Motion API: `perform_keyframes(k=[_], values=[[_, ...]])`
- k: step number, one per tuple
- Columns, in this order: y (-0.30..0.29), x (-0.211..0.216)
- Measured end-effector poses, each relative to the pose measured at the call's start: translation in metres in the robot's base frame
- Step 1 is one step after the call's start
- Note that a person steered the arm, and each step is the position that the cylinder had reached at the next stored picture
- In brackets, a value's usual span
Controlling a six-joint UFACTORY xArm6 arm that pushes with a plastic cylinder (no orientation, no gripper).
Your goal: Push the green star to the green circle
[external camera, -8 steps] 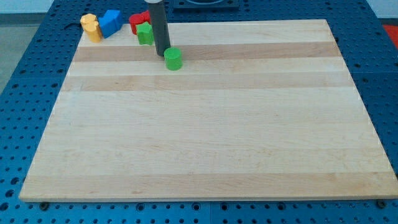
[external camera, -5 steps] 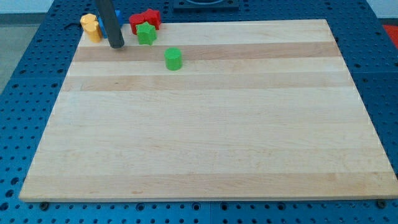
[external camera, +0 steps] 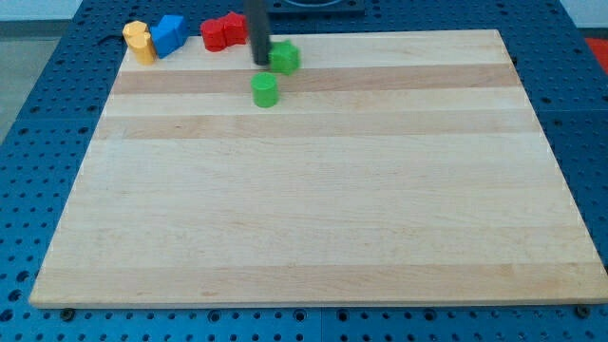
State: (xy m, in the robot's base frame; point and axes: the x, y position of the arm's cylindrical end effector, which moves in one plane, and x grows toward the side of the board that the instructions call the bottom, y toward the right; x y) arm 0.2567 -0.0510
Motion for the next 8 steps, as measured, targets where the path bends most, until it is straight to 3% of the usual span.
perform_keyframes(k=[1,3,4,5,6,8], values=[[0.044,0.013],[0.031,-0.062],[0.081,-0.061],[0.124,-0.031],[0.12,0.003],[0.036,0.016]])
